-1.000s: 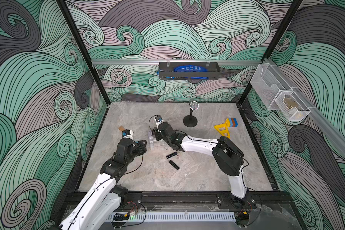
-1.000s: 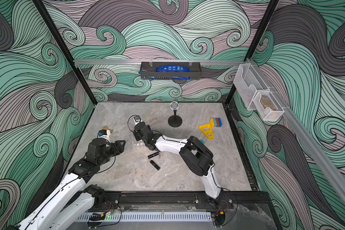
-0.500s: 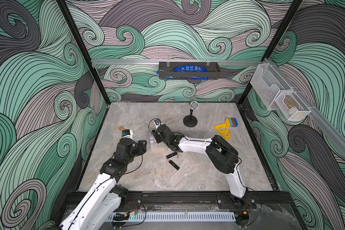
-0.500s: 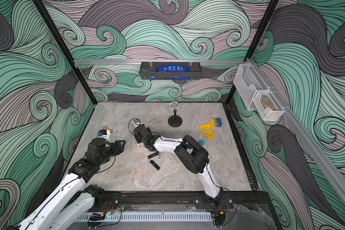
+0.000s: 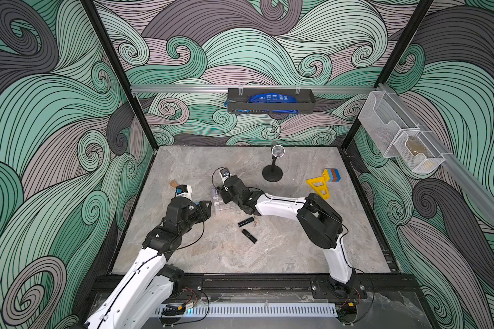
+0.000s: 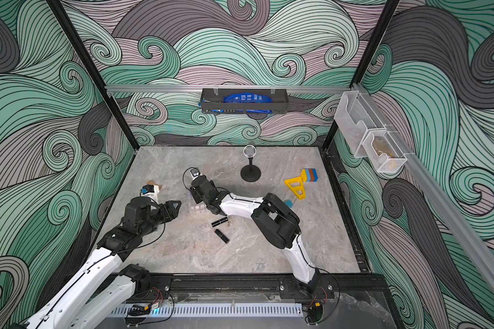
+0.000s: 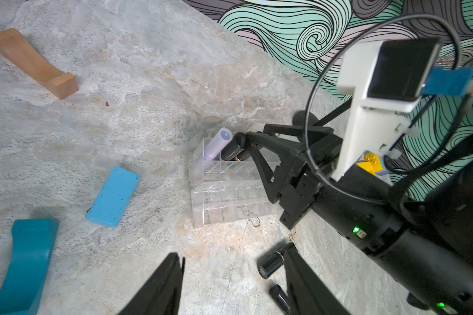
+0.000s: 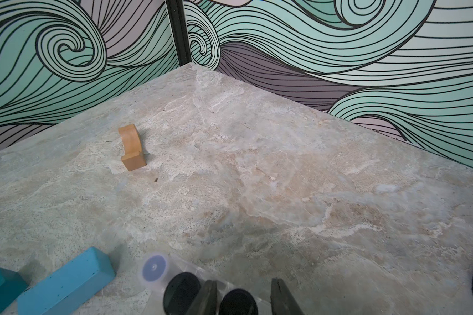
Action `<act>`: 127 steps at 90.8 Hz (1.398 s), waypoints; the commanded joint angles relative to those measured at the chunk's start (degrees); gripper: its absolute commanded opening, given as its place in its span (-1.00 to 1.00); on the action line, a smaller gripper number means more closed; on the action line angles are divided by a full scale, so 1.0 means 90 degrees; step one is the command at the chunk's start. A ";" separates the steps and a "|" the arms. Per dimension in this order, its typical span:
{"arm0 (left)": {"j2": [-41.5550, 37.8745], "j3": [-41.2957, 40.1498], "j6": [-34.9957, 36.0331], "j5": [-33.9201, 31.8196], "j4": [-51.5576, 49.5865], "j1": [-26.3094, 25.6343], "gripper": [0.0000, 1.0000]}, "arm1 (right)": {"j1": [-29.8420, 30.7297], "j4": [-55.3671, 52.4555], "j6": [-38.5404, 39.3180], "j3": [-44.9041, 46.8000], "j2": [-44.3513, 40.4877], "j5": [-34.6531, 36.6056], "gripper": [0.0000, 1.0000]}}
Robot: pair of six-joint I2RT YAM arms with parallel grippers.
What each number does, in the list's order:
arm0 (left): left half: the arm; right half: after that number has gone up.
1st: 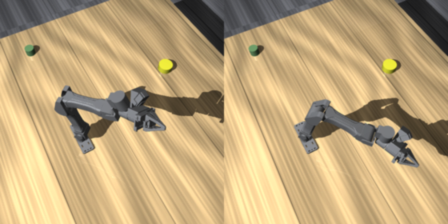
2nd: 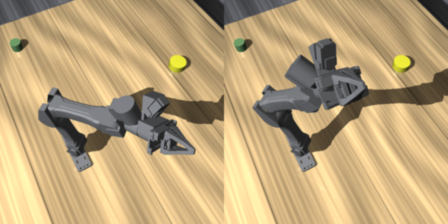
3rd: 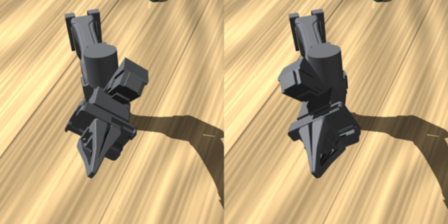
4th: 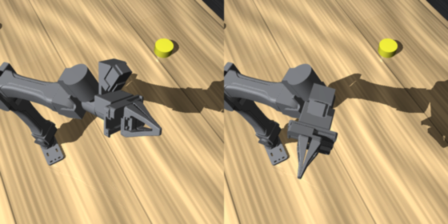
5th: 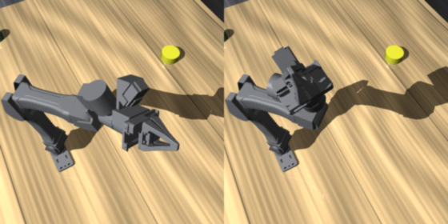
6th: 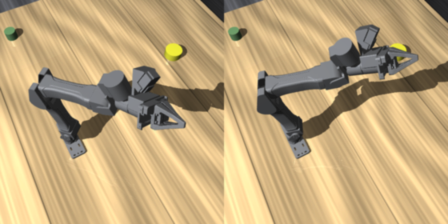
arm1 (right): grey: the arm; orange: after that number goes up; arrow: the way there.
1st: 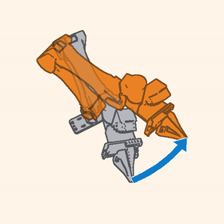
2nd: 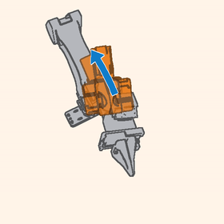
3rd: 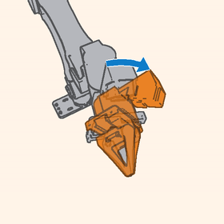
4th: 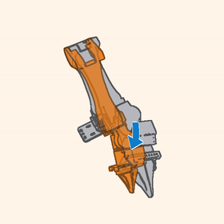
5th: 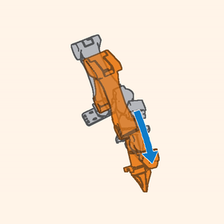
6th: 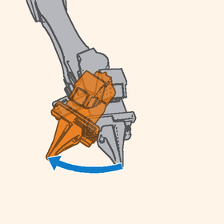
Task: Arrange the lipsticks in the organizer
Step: Place the lipstick in the storage box, then pick up the lipstick at the center of the board.
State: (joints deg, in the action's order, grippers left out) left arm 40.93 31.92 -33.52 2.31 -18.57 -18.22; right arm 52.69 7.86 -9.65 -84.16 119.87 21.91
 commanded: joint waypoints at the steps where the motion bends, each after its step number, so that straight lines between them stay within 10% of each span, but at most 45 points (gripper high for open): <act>1: -0.0133 0.0467 0.0185 0.0313 -0.0179 0.0042 0.22 | 0.0006 -0.0080 -0.0079 -0.0082 -0.0910 -0.0057 -0.21; 65: -0.0038 0.0815 0.0451 -0.0734 -0.1511 -0.1361 0.24 | -0.0520 -0.1222 -0.2021 0.3966 -0.5011 -0.1885 -0.17; 127: -0.0029 0.0644 -0.0224 -0.1653 -0.2275 -0.2157 0.27 | 0.0340 -0.2716 -0.1931 0.4376 -0.4252 -0.2143 0.20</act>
State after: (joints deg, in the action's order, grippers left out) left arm 40.07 35.79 -33.28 -12.45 -35.05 -37.34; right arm 53.56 -14.46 -26.44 -44.27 78.74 1.32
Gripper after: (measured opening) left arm 0.636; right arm 0.593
